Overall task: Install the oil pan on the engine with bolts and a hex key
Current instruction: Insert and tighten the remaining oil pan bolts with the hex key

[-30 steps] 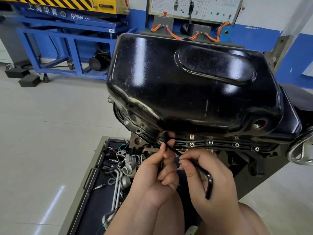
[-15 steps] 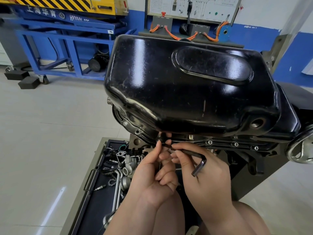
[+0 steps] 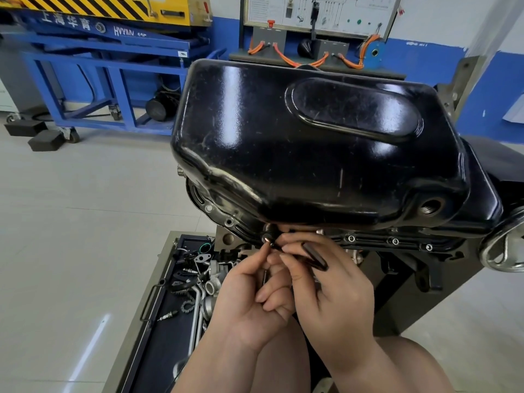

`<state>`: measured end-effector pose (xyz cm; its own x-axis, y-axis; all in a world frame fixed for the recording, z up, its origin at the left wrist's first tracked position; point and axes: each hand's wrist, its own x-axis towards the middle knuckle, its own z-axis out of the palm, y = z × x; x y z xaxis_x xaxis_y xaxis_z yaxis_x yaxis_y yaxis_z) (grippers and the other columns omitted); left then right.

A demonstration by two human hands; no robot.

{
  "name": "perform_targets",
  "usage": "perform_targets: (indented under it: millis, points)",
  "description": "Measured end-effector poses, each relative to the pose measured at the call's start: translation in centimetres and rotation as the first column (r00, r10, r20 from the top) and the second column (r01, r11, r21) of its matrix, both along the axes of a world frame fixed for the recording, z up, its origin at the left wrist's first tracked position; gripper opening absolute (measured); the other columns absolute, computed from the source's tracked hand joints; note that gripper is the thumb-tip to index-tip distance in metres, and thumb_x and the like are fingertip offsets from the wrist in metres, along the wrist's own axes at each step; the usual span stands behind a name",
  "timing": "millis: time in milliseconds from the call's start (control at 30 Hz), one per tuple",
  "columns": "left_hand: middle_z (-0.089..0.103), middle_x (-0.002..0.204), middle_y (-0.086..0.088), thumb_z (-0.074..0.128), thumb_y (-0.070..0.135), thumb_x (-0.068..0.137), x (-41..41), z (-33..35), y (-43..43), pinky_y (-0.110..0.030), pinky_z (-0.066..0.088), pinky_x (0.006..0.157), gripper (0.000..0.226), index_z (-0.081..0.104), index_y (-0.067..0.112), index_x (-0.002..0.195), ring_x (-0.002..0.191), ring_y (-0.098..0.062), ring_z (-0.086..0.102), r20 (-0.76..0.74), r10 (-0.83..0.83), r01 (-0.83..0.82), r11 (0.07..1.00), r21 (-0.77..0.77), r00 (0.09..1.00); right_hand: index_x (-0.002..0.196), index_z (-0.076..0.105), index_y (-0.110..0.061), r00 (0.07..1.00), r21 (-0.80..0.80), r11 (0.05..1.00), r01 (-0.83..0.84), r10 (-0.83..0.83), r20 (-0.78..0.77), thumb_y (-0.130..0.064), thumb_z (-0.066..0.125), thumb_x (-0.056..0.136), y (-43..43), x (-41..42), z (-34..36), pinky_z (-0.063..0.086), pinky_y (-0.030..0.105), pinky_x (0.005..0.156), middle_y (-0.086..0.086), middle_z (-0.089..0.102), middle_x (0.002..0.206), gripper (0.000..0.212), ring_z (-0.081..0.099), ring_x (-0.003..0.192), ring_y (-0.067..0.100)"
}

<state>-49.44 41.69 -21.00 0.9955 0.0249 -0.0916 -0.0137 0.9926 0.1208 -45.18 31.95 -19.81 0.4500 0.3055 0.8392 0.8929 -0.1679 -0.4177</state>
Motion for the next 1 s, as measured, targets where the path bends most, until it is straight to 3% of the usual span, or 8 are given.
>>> perform_targets:
  millis: [133,233,467,533,633,767,900,1000]
  points:
    - [0.049,0.045,0.000,0.069,0.005,0.076,0.3,0.2,0.0,-0.014,0.010,0.035,0.012,0.065,0.001,0.065,0.035,-0.003,0.014,-0.156,0.034,-0.027,0.999,0.042,0.987,0.103,0.068,-0.013,0.997,0.004,0.999,-0.034,0.034,-0.066,0.018,0.064,0.066,0.1,-0.1,-0.6,0.044,0.010,0.089,-0.005,0.070,0.099,0.049,0.063,0.098,0.000]
    - [0.044,0.042,0.003,0.032,0.025,0.096,0.6,-0.7,0.3,-0.019,0.011,0.032,0.053,0.066,0.005,0.061,0.034,-0.004,0.012,-0.211,0.030,-0.031,0.999,-0.005,0.977,0.098,0.069,-0.010,0.995,-0.049,0.996,-0.077,0.073,-0.074,0.018,0.060,0.067,0.1,-0.1,-0.4,0.040,0.009,0.092,-0.001,0.070,0.098,0.043,0.060,0.101,-0.001]
    - [0.049,0.048,0.002,0.075,0.012,0.073,0.4,-0.2,-0.2,-0.015,0.011,0.035,0.012,0.070,0.001,0.074,0.034,-0.003,0.018,-0.013,0.008,-0.009,0.999,-0.041,1.000,0.089,0.071,-0.011,0.994,0.010,0.998,-0.067,0.068,-0.086,-0.008,0.055,0.083,0.3,-0.2,0.3,0.041,0.006,0.087,-0.005,0.068,0.087,0.017,0.058,0.094,-0.007]
    - [0.050,0.048,0.000,0.082,0.005,0.062,0.2,0.4,-0.3,-0.016,0.012,0.034,0.021,0.070,0.001,0.080,0.033,-0.004,0.019,0.022,-0.006,0.007,1.000,-0.018,1.000,0.087,0.071,-0.014,0.983,0.069,0.993,-0.091,0.101,-0.156,-0.011,0.059,0.082,0.5,-0.2,0.4,0.042,0.006,0.085,-0.004,0.069,0.083,0.013,0.060,0.092,-0.008]
    - [0.046,0.040,0.000,0.065,0.017,0.081,0.3,0.8,-0.4,-0.014,0.009,0.033,0.014,0.068,0.004,0.075,0.029,-0.005,0.016,-0.125,0.021,-0.018,1.000,0.024,0.992,0.082,0.072,-0.005,0.989,0.039,0.995,-0.092,0.096,-0.114,-0.001,0.069,0.079,0.4,-0.1,0.3,0.046,0.013,0.085,0.003,0.070,0.084,0.005,0.063,0.092,0.001]
    - [0.034,0.032,-0.001,0.024,0.021,0.100,0.7,0.2,-0.3,-0.017,0.014,0.029,0.062,0.064,0.009,0.055,0.028,-0.008,0.011,-0.211,0.095,-0.088,0.995,0.042,0.973,0.085,0.072,-0.002,0.996,-0.004,0.999,-0.039,0.038,-0.078,0.018,0.076,0.065,0.6,0.1,0.1,0.045,0.011,0.087,-0.001,0.069,0.093,0.030,0.063,0.094,0.004]
    - [0.037,0.033,-0.002,0.040,0.022,0.092,0.9,0.4,-0.5,-0.013,0.027,0.026,0.043,0.060,0.007,0.058,0.022,-0.007,0.021,-0.199,0.126,-0.125,0.992,0.017,0.972,0.105,0.069,-0.009,0.995,-0.011,0.997,-0.082,0.081,-0.049,0.011,0.069,0.073,0.3,-0.3,0.2,0.051,0.021,0.086,-0.004,0.069,0.104,0.038,0.065,0.097,0.005]
    - [0.038,0.033,0.000,0.035,0.026,0.098,0.9,0.2,-0.6,-0.012,0.020,0.029,0.057,0.060,0.008,0.049,0.023,-0.007,0.022,-0.182,0.121,-0.117,0.993,0.030,0.976,0.102,0.072,-0.010,0.997,-0.008,0.997,-0.081,0.081,-0.005,0.013,0.069,0.071,0.1,-0.2,0.3,0.049,0.018,0.087,-0.003,0.072,0.097,0.039,0.065,0.096,0.004]
